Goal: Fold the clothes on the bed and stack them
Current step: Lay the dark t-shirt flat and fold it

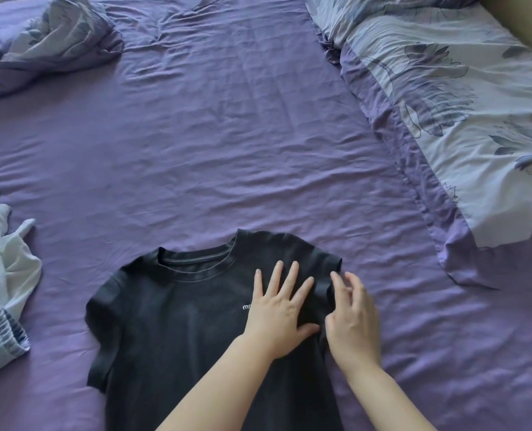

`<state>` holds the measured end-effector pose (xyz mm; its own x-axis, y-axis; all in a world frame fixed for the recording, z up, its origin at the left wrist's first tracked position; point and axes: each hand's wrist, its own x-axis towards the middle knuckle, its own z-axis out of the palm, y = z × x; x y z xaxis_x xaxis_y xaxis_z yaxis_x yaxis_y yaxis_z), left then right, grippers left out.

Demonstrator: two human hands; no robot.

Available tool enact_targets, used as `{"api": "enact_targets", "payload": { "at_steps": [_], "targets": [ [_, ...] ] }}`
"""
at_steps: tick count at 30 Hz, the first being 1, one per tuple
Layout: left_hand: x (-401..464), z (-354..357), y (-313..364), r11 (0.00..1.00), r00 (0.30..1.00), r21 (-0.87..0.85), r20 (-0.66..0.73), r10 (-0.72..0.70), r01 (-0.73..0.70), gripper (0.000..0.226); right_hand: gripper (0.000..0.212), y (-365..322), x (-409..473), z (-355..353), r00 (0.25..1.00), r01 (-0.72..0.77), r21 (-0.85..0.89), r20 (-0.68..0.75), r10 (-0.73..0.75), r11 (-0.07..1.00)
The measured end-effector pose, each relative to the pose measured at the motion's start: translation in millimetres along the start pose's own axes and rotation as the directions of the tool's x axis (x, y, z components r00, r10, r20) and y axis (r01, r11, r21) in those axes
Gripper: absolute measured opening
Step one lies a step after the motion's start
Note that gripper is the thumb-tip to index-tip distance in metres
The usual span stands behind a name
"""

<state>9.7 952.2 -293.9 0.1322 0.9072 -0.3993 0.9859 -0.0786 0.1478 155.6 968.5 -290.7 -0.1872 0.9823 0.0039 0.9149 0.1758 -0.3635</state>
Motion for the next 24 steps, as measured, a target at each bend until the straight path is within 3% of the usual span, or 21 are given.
{"api": "enact_targets", "payload": {
  "at_steps": [3,6,11,15,17,19,21,24],
  "targets": [
    [-19,0,-13,0.996,0.996,0.010,0.003,-0.089,0.089,0.072,0.054,-14,-9,3,0.963,0.268,-0.063,0.028,-0.267,0.961],
    [-47,5,-41,0.988,0.988,0.015,-0.021,-0.152,0.152,0.059,0.049,-40,-19,17,0.876,0.455,-0.053,0.205,-0.436,0.889],
    [-99,15,-95,0.969,0.966,0.059,-0.111,-0.233,0.240,0.046,0.052,-92,-38,46,0.788,0.526,-0.065,0.412,-0.457,0.848],
    [-133,23,-137,0.938,0.910,-0.064,-0.229,-0.346,0.341,0.048,0.056,-140,-40,62,0.745,0.587,-0.072,0.437,-0.504,0.806],
    [-146,28,-157,0.903,0.839,-0.166,-0.334,-0.430,0.397,0.054,0.055,-165,-38,72,0.715,0.627,-0.057,0.438,-0.545,0.777],
    [-156,25,-173,0.822,0.725,-0.280,-0.386,-0.570,0.496,0.061,0.044,-192,-33,80,0.682,0.676,-0.020,0.398,-0.614,0.737],
    [-162,19,-192,0.690,0.617,-0.450,-0.324,-0.717,0.566,0.067,0.044,-219,-25,85,0.661,0.686,0.053,0.372,-0.652,0.725],
    [-159,15,-222,0.472,0.587,-0.694,-0.087,-0.805,0.544,0.076,0.045,-257,-11,91,0.671,0.668,0.109,0.338,-0.660,0.736]
  ]
}}
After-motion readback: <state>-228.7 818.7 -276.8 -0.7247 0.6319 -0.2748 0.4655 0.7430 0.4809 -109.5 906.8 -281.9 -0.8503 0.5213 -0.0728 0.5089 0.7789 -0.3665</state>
